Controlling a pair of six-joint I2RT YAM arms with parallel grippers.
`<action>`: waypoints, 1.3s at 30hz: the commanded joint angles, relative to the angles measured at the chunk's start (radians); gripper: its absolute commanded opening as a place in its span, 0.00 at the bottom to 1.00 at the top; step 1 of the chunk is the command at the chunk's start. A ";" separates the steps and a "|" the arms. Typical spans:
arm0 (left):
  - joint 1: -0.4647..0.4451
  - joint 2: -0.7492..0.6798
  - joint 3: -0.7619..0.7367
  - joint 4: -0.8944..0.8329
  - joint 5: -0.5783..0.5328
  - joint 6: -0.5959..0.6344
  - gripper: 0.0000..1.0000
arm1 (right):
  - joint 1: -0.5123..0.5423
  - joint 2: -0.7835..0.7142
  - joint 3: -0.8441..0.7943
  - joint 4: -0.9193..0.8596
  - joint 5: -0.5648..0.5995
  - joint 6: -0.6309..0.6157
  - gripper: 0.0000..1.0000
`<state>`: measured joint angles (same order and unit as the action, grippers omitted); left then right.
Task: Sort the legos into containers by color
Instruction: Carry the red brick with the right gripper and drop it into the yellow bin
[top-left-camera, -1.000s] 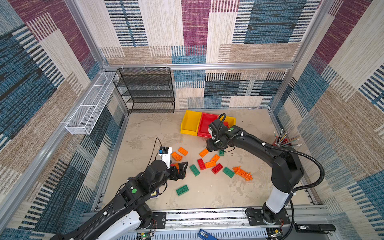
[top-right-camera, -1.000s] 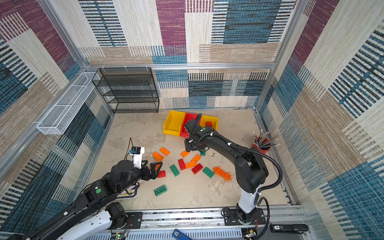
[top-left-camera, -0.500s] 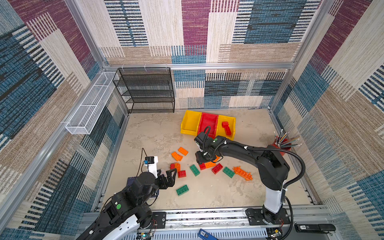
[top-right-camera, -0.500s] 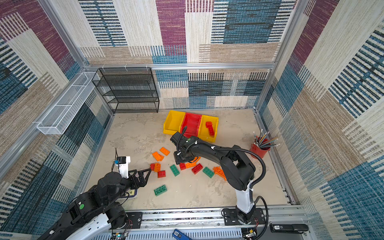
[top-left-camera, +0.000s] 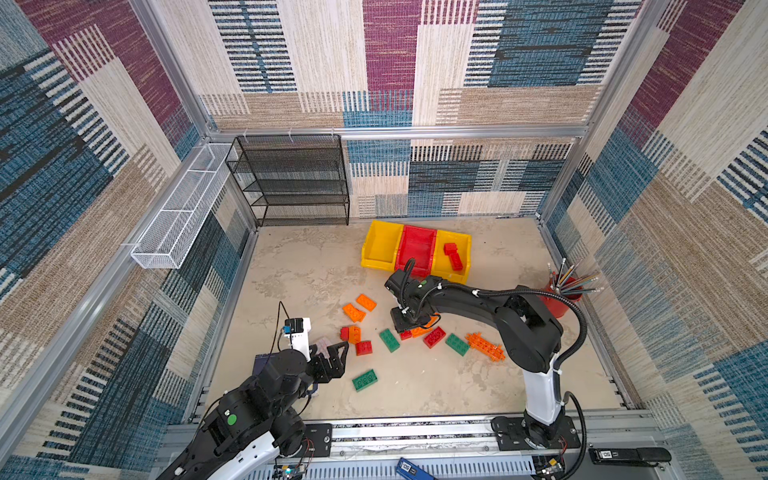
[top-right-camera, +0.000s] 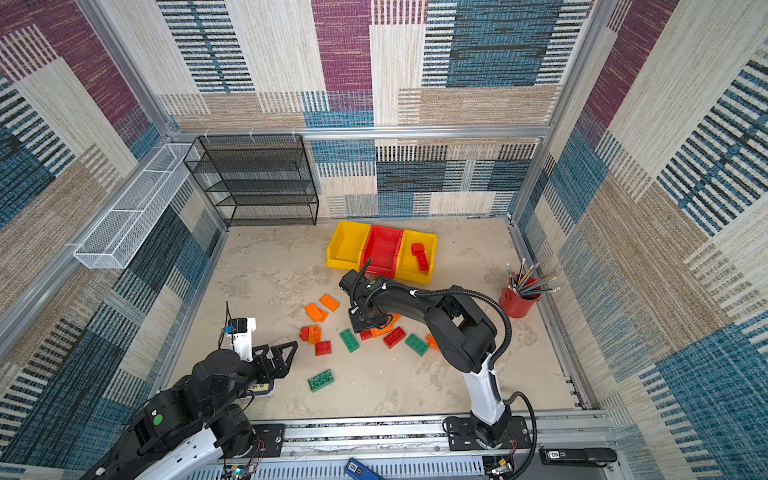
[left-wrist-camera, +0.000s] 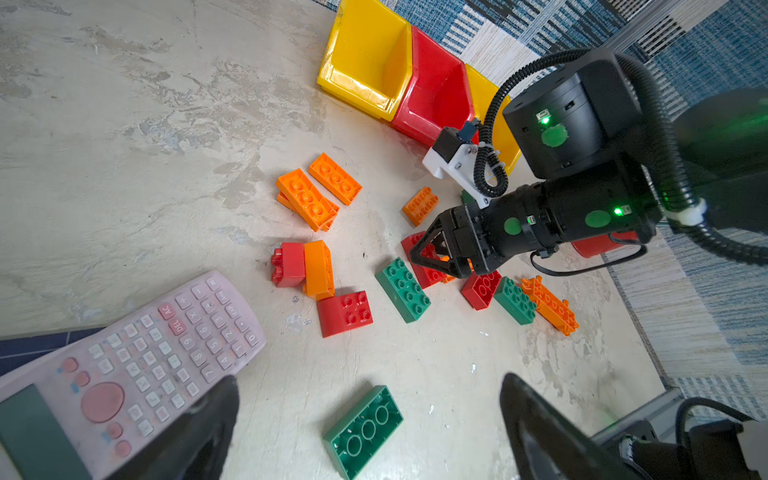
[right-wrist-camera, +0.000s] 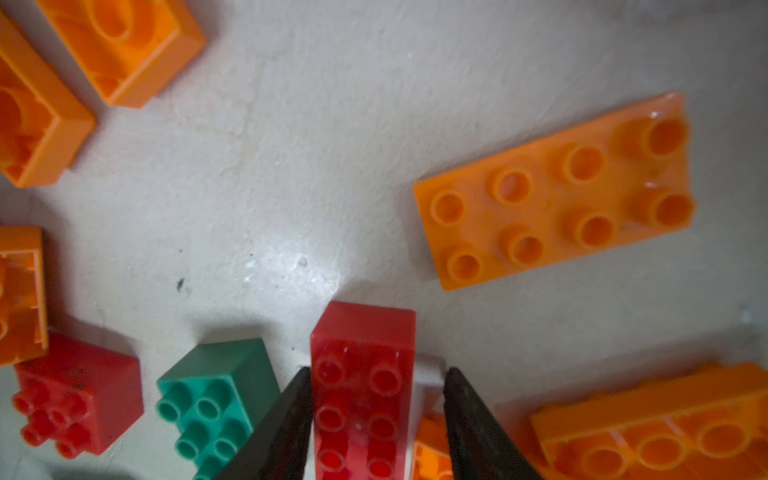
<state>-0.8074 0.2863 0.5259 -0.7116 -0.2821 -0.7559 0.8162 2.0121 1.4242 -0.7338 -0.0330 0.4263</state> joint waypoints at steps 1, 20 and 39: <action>0.001 -0.004 -0.012 0.010 -0.017 -0.014 0.98 | 0.000 0.008 0.002 0.010 0.007 -0.005 0.47; 0.001 0.243 0.033 0.254 -0.007 0.107 0.99 | -0.067 -0.013 0.240 -0.106 0.078 -0.068 0.33; 0.004 0.730 0.301 0.483 0.098 0.279 0.99 | -0.536 0.192 0.597 -0.131 0.071 -0.214 0.34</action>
<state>-0.8055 0.9970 0.7959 -0.2657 -0.2020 -0.5442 0.3031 2.1746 1.9892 -0.8658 0.0521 0.2306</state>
